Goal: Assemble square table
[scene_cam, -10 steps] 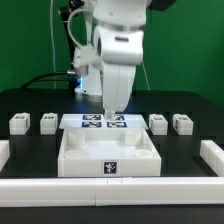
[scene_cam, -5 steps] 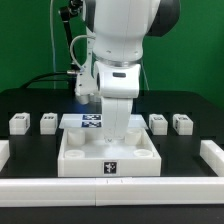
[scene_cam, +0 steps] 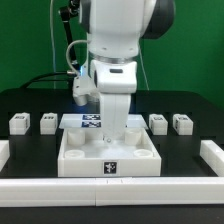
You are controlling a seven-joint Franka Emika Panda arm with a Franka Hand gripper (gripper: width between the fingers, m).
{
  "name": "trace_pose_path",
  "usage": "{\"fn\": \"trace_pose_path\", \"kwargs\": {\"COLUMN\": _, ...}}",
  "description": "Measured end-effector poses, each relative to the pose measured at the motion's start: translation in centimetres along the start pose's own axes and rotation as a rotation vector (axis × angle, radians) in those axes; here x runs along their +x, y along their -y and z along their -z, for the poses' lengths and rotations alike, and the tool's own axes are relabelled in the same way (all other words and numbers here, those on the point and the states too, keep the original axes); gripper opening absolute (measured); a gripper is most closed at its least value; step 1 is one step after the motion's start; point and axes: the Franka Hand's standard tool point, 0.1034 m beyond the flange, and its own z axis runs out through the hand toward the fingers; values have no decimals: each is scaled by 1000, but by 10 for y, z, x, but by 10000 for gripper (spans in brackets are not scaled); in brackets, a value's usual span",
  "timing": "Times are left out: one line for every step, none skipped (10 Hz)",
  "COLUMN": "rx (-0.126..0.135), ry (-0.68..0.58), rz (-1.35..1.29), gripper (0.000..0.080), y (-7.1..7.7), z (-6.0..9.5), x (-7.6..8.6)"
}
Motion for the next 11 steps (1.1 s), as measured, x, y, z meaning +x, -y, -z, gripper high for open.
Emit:
{"fn": "trace_pose_path", "kwargs": {"rx": -38, "ry": -11, "rz": -9, "gripper": 650, "y": -2, "z": -4, "x": -7}}
{"fn": "trace_pose_path", "kwargs": {"rx": -59, "ry": -14, "rz": -14, "gripper": 650, "y": -2, "z": -5, "x": -8}}
{"fn": "trace_pose_path", "kwargs": {"rx": -54, "ry": -13, "rz": -13, "gripper": 630, "y": -2, "z": -6, "x": -8}}
{"fn": "trace_pose_path", "kwargs": {"rx": -54, "ry": -13, "rz": -14, "gripper": 455, "y": -2, "z": -6, "x": -8}}
{"fn": "trace_pose_path", "kwargs": {"rx": -53, "ry": -13, "rz": -14, "gripper": 319, "y": -1, "z": -6, "x": -8}}
{"fn": "trace_pose_path", "kwargs": {"rx": -53, "ry": -13, "rz": -14, "gripper": 319, "y": -1, "z": -6, "x": -8}}
{"fn": "trace_pose_path", "kwargs": {"rx": -53, "ry": -13, "rz": -14, "gripper": 107, "y": -1, "z": -6, "x": -8}}
{"fn": "trace_pose_path", "kwargs": {"rx": -62, "ry": -13, "rz": -16, "gripper": 62, "y": -3, "z": -4, "x": -9}}
{"fn": "trace_pose_path", "kwargs": {"rx": -62, "ry": -13, "rz": -16, "gripper": 62, "y": -3, "z": -4, "x": -9}}
{"fn": "trace_pose_path", "kwargs": {"rx": -63, "ry": -13, "rz": -16, "gripper": 62, "y": -3, "z": -4, "x": -9}}
{"fn": "trace_pose_path", "kwargs": {"rx": -63, "ry": -13, "rz": -16, "gripper": 62, "y": -4, "z": -4, "x": -9}}
